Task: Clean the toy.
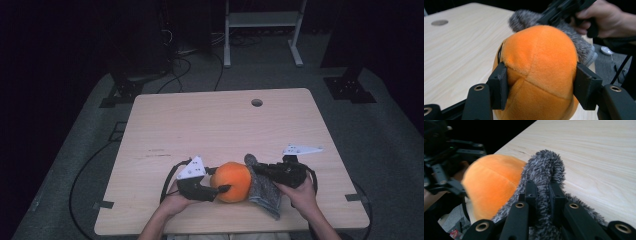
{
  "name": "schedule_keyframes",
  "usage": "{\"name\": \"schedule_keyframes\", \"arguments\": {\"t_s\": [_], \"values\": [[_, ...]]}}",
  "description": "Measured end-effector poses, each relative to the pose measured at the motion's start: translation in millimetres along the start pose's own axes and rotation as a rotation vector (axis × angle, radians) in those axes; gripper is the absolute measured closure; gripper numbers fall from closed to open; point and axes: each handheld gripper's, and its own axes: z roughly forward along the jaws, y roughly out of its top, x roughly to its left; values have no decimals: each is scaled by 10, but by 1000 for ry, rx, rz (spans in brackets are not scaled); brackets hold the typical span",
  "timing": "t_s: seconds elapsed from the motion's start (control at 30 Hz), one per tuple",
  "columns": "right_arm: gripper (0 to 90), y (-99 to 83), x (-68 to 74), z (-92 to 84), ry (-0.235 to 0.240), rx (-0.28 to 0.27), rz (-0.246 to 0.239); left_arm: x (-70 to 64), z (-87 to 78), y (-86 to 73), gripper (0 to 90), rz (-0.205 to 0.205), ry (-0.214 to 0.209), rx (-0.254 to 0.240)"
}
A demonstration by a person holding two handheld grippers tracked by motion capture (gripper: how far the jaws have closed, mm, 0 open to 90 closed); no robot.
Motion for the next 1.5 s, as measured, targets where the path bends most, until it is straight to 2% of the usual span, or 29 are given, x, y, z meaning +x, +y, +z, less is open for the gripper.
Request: {"name": "schedule_keyframes", "arguments": {"t_s": [0.07,0.17,0.23,0.3,0.33,0.43,0.5,0.57,0.63,0.67,0.8,0.9,0.97,1.03,1.1,1.17,1.23,1.27,1.33,1.37,1.4,1.47,1.5], "values": [[797,50,57,-62,21,-30,-12,-2,-19,27,381,10,7,-8],[797,120,199,-131,94,-77,-40,-12,-16,56,381,24,29,0],[795,126,282,-109,140,-76,-61,-31,-7,62,380,29,18,8],[792,115,366,-51,152,-58,-86,-59,0,73,379,34,14,8],[790,104,382,-22,144,-50,-99,-76,11,74,374,44,30,21],[790,49,315,51,77,-17,-93,-78,84,34,309,44,57,52],[789,-21,224,112,53,8,-71,-73,115,16,235,46,58,38],[790,-25,167,94,33,1,-54,-47,99,16,175,51,61,-6],[789,-19,134,60,0,-2,-58,-3,88,-1,121,40,73,-19],[788,-21,117,54,-1,-4,-45,26,91,-25,107,31,71,-26],[788,-27,49,33,-2,-10,-19,121,159,-120,75,-19,37,-13],[787,-29,46,41,-3,-10,-17,139,285,-149,56,-73,-36,6],[789,-29,54,37,-11,-13,-15,84,311,-142,97,-63,-21,-5],[790,-21,68,10,-17,-27,-13,13,281,-94,218,-40,9,-7],[791,4,91,-27,-5,-47,-14,-41,228,-23,264,-39,7,-16],[790,20,93,-47,21,-67,0,-61,144,42,269,-61,-9,-39],[789,5,53,-33,56,-63,36,-64,68,69,269,-71,0,-55],[789,-10,33,-9,62,-55,49,-63,63,63,272,-69,9,-43],[790,-60,-16,78,54,-6,69,-50,100,15,280,-77,34,18],[790,-78,-22,109,46,10,66,-39,105,-6,291,-86,33,20],[791,-81,-17,114,45,12,62,-26,99,-18,297,-103,39,8],[789,-45,19,73,51,-7,46,-21,103,-6,300,-98,63,14],[789,-22,40,38,97,-33,54,-26,123,-9,299,-101,69,7]]}}
